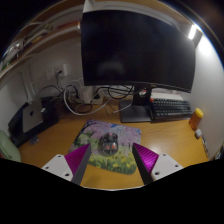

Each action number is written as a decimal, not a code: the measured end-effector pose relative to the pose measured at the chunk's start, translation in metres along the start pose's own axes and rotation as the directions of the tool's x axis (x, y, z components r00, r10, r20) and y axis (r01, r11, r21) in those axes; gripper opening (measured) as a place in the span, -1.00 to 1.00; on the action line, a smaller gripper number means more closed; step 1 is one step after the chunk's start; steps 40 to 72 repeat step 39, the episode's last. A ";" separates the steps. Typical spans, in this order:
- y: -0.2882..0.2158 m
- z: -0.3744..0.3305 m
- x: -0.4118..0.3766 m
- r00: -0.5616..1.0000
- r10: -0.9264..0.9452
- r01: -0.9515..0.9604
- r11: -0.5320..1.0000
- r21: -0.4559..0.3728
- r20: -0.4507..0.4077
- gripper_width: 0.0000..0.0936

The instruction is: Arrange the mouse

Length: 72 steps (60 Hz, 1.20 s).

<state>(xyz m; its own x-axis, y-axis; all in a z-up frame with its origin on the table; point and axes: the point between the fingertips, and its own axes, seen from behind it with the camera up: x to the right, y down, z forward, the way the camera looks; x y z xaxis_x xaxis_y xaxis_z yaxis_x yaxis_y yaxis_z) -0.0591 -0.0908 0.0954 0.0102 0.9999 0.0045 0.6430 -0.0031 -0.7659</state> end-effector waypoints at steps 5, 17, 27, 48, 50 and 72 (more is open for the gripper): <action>0.005 -0.053 -0.005 1.000 -0.001 0.001 1.000 -0.016 0.020 0.82; 0.036 -0.141 0.004 1.000 -0.013 0.013 1.000 -0.022 0.023 0.82; 0.066 -0.168 0.019 1.000 0.005 -0.003 0.999 -0.044 0.028 0.81; 0.081 -0.181 0.047 0.998 -0.063 0.062 0.998 -0.027 -0.010 0.82; 0.081 -0.181 0.047 0.998 -0.063 0.062 0.998 -0.027 -0.010 0.82; 0.081 -0.181 0.047 0.998 -0.063 0.062 0.998 -0.027 -0.010 0.82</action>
